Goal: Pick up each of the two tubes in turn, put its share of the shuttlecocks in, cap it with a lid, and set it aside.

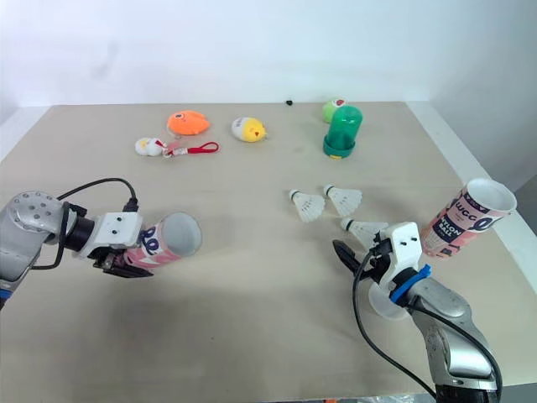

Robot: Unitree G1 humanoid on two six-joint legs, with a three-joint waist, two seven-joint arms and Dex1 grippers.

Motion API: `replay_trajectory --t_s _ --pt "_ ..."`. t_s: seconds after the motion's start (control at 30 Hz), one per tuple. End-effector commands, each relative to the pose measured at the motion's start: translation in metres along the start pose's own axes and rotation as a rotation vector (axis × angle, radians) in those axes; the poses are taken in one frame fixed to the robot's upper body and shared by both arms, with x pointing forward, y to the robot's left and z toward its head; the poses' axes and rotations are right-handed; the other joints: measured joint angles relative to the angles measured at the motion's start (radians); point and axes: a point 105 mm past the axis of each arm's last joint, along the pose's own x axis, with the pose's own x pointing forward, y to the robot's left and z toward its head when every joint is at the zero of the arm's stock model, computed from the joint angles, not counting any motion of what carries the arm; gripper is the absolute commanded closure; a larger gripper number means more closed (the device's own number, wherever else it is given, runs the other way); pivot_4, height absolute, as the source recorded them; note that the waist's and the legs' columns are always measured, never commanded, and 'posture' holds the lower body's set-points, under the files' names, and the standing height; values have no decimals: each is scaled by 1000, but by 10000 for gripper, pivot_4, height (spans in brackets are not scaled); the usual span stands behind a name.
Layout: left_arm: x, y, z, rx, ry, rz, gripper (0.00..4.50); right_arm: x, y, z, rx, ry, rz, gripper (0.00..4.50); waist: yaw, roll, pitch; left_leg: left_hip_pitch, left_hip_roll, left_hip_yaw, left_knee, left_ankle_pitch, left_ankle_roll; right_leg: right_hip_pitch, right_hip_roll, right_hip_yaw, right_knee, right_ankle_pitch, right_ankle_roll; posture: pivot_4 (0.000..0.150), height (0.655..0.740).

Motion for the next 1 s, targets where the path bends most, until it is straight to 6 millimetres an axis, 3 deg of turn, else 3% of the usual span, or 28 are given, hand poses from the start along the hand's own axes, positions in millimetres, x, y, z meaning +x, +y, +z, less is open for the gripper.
replay_trajectory --t_s 0.03,0.07,0.13,0.23,0.27,0.3,0.37,0.47,0.5,0.6,0.7,0.83,1.0 --pt "6 -8 1 -5 -9 -33 15059 5 -1 10 -24 -28 6 5560 -1 1 0 0 0 0 0 0 0 0 0 0 0 0 0 1500 7400" --pt "6 -8 1 -6 -10 -32 15059 5 -1 10 -22 -29 7 13500 -1 0 0 0 0 0 0 0 0 0 0 0 0 0 0 1500 7400" --pt "7 -9 1 -9 -9 -32 15059 6 -1 9 -19 -28 8 18559 -1 1 0 0 0 0 0 0 0 0 0 0 0 0 0 1500 7400" --pt "8 -9 1 -9 -10 -33 15059 5 -1 8 -18 -28 7 31033 -1 1 0 0 0 0 1 0 0 0 0 0 0 0 0 1500 7400" --pt "8 -8 1 -8 -11 -33 15059 5 -2 8 -17 -29 5 32879 -1 1 0 0 0 0 0 0 0 0 0 0 0 0 0 1500 7400" --pt "9 -8 2 -7 -12 -32 15059 4 -2 9 -16 -30 3 38296 -1 1 0 0 0 0 0 0 0 0 0 0 0 0 0 1500 7400" --pt "10 -7 2 -6 -15 -32 15059 3 -3 9 -16 -32 1 43169 -1 1 0 0 0 0 1 0 0 0 0 0 0 0 0 1500 7400" --pt "11 -7 4 -4 -20 -34 15059 -2 -1 15 -11 -61 23 43169 0 1 0 0 0 0 1 0 0 1 0 0 0 1 1 1500 7400" --pt "12 -8 4 -4 -22 -35 15059 -7 5 25 -14 -99 71 43169 0 1 0 0 0 0 1 0 0 1 0 0 0 1 1 1500 7400" --pt "12 -8 4 -9 -24 -38 15059 -16 28 49 -28 -150 237 43169 1 4 0 0 -1 0 1 0 0 1 -1 0 0 0 2 1500 7400" --pt "13 -7 3 -16 -23 -39 15059 -15 65 73 -72 -148 432 43169 -2 4 0 1 -1 1 2 0 0 1 -1 1 0 1 2 1500 7400" --pt "14 -4 6 -25 -34 -36 15059 2 115 109 -179 -194 642 43169 -3 4 0 2 0 0 3 1 2 2 0 1 0 3 1 1500 7400" --pt "16 -1 10 -41 -43 -39 15059 36 166 126 -338 -217 856 43169 1 4 0 2 0 1 4 2 4 1 1 1 0 5 -1 1500 7400"
